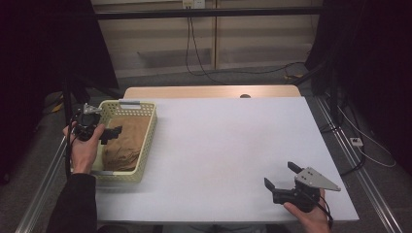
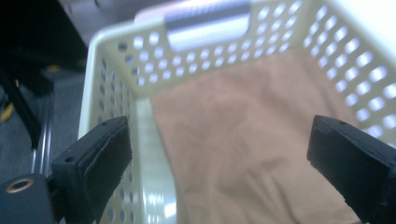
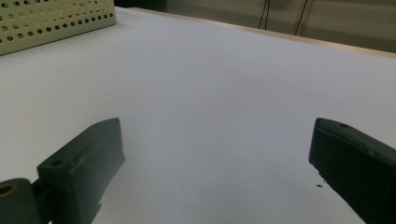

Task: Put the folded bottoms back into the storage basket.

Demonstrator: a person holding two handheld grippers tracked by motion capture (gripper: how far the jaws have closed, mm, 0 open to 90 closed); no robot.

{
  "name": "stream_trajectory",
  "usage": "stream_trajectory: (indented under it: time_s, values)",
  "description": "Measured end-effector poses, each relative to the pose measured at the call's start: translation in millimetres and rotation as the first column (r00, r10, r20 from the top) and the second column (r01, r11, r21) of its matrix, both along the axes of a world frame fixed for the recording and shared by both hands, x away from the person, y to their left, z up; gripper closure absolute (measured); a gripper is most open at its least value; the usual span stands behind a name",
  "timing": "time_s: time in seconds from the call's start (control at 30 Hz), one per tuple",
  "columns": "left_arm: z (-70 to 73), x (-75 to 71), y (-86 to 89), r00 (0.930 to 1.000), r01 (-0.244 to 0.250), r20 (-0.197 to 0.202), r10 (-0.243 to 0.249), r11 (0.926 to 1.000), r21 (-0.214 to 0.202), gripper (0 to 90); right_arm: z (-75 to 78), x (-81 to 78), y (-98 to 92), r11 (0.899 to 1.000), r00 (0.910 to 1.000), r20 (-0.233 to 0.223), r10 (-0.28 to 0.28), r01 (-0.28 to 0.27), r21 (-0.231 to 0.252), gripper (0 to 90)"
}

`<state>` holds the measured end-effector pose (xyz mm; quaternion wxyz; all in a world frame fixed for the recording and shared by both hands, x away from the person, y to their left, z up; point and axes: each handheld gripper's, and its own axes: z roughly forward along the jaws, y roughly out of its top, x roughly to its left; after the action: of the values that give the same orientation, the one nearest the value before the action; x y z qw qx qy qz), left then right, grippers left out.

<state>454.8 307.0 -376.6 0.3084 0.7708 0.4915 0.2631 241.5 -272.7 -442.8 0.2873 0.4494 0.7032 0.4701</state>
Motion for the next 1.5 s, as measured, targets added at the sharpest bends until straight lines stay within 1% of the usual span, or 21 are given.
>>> stream_trajectory:
  time_s: [0.03,0.07,0.13,0.2,0.3,0.4,0.43,0.47,0.5,0.57,0.6,0.67,0.73,0.83,0.9,0.97,1.13,1.2,1.33,1.43,1.5]
  values:
    - [0.7,-1.9,0.1,0.9999,0.004,0.011,-0.003,0.9996,-0.027,6.1,0.0,0.3,0.0,1.000,1.0000,-0.001,-0.003,0.003,-0.001,2.8]
    - [2.5,-3.5,-0.5,0.9998,0.020,0.006,-0.020,0.9992,-0.034,6.5,0.0,0.4,0.2,1.000,1.0000,0.001,-0.008,0.008,-0.004,2.8]
    - [6.8,-7.0,-4.3,0.9970,0.044,0.065,-0.041,0.9985,-0.033,9.4,0.0,0.2,0.0,1.000,0.9999,0.005,-0.015,0.016,-0.010,2.8]
    - [10.4,-7.8,-5.8,0.9951,0.043,0.091,-0.039,0.9982,-0.042,7.9,0.1,-0.9,-1.5,0.999,0.9995,0.002,-0.031,0.031,-0.007,2.5]
    - [13.0,-8.5,-4.7,0.9905,0.059,0.130,-0.045,0.9927,-0.106,5.6,0.9,-0.4,-2.5,0.999,0.9991,0.005,-0.042,0.042,-0.002,2.3]
    - [15.7,-10.8,-1.7,0.9883,0.053,0.148,-0.035,0.9917,-0.117,5.5,0.6,0.7,-1.1,0.999,0.9994,0.007,-0.035,0.035,-0.007,2.3]
    - [16.4,-12.1,-0.9,0.9904,0.041,0.136,-0.024,0.9908,-0.129,5.5,0.5,1.1,-0.9,0.999,0.9994,0.005,-0.035,0.035,-0.006,2.3]
    - [18.0,-14.0,1.8,0.9932,0.046,0.112,-0.032,0.9902,-0.132,6.2,0.3,1.5,-0.9,0.999,0.9993,0.003,-0.036,0.036,-0.004,2.3]
    - [19.1,-15.9,3.8,0.9931,0.055,0.111,-0.039,0.9871,-0.150,5.9,0.2,2.0,-1.1,0.999,0.9993,0.002,-0.037,0.037,-0.001,2.3]
    - [20.7,-21.5,6.9,0.9890,0.092,0.131,-0.069,0.9801,-0.176,5.6,0.1,2.3,-1.4,0.999,0.9994,-0.001,-0.036,0.036,0.002,2.3]
    - [22.4,-24.4,7.6,0.9865,0.093,0.150,-0.067,0.9799,-0.177,4.9,0.3,2.5,-1.4,1.000,0.9995,0.003,-0.032,0.032,0.001,2.3]
    - [26.6,-29.4,7.8,0.9839,0.074,0.172,-0.046,0.9850,-0.156,4.4,0.8,2.8,-0.3,1.000,0.9996,0.006,-0.027,0.027,0.002,2.4]
    - [30.4,-34.3,8.6,0.9770,0.055,0.211,-0.027,0.9899,-0.130,4.5,0.6,3.0,0.6,1.000,0.9998,0.004,-0.019,0.019,0.005,2.4]
    - [35.0,-39.6,13.6,0.9694,0.057,0.244,-0.024,0.9897,-0.131,4.7,0.3,3.3,0.8,1.000,0.9998,0.002,-0.019,0.019,0.005,2.3]
    - [34.6,-42.0,15.0,0.9721,0.057,0.233,-0.025,0.9896,-0.132,4.7,1.0,3.5,1.0,1.000,0.9998,0.007,-0.020,0.020,0.008,2.3]
    - [32.4,-45.0,15.9,0.9723,0.060,0.232,-0.030,0.9904,-0.124,4.7,1.0,3.6,1.0,1.000,0.9998,0.009,-0.020,0.020,0.009,2.4]
    - [26.5,-52.7,21.8,0.9742,0.052,0.225,-0.021,0.9900,-0.132,4.8,1.5,3.0,0.3,1.000,0.9997,0.013,-0.022,0.022,0.011,2.5]
    - [25.8,-56.1,24.7,0.9758,0.050,0.218,-0.017,0.9881,-0.146,5.2,1.4,2.8,0.9,1.000,0.9998,0.011,-0.018,0.018,0.009,2.5]
    - [28.3,-64.0,28.3,0.9737,0.048,0.227,-0.018,0.9907,-0.128,6.2,1.3,3.0,1.0,1.000,0.9998,0.011,-0.016,0.016,0.014,2.5]
    - [30.8,-70.8,31.5,0.9731,0.060,0.229,-0.025,0.9873,-0.147,6.3,1.1,3.5,1.1,1.000,0.9998,0.008,-0.018,0.018,0.016,2.7]
    - [31.7,-76.6,33.9,0.9707,0.056,0.239,-0.021,0.9883,-0.142,6.0,1.5,2.8,1.1,1.000,0.9998,0.010,-0.015,0.015,0.015,2.7]
